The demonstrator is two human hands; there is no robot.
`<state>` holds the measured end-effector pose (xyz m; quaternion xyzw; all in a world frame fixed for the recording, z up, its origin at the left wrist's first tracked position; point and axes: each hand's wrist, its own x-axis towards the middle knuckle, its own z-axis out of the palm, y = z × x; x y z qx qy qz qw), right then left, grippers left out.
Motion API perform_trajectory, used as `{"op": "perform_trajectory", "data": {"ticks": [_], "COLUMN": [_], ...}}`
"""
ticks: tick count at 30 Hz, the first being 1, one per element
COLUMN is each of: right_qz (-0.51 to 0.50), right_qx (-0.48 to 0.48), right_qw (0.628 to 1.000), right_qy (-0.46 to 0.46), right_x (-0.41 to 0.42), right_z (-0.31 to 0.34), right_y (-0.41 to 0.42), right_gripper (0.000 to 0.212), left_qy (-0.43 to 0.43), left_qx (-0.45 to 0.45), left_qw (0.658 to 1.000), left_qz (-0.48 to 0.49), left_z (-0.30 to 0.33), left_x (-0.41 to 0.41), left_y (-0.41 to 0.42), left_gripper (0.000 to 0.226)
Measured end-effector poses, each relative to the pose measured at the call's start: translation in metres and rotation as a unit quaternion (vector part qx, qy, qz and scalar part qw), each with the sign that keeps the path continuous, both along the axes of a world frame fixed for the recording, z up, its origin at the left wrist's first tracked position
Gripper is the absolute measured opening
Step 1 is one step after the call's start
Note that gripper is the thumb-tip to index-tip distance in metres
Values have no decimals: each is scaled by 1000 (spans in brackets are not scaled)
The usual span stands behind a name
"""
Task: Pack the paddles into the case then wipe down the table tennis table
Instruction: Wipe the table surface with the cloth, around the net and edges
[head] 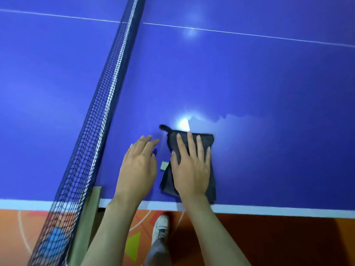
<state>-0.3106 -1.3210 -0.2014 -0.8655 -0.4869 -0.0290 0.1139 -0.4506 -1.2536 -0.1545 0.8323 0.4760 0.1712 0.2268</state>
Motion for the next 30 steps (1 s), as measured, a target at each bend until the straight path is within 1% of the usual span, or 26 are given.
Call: {"op": "perform_trajectory", "data": {"ticks": [4, 9, 13, 16, 20, 23, 26, 30], "right_qz": [-17, -13, -15, -7, 1, 0, 3, -17], "right_qx": [24, 43, 51, 47, 45, 47, 21, 0], "right_qw": [1000, 999, 999, 999, 999, 999, 1000, 1000], "right_qy": [-6, -9, 5, 1, 0, 3, 5, 17], "right_x": [50, 107, 133, 135, 121, 103, 81, 54], "right_z": [0, -3, -2, 0, -1, 0, 3, 4], "right_y": [70, 139, 168, 169, 123, 63, -1, -86], "right_gripper": [54, 54, 55, 55, 55, 55, 57, 59], "left_qy": [-16, -28, -24, -23, -28, -20, -13, -14], "left_qx": [-11, -12, -13, -7, 1, 10, 22, 16], "left_qw": [1000, 999, 997, 997, 999, 999, 999, 1000], "left_qz": [-3, 11, 76, 71, 45, 34, 24, 22], "left_z": [-5, -14, -15, -12, -6, -7, -5, 8], "left_x": [12, 31, 44, 51, 54, 52, 50, 51], "left_y": [21, 44, 40, 32, 14, -11, -43, -86], "left_gripper": [46, 47, 38, 38, 40, 39, 36, 34]}}
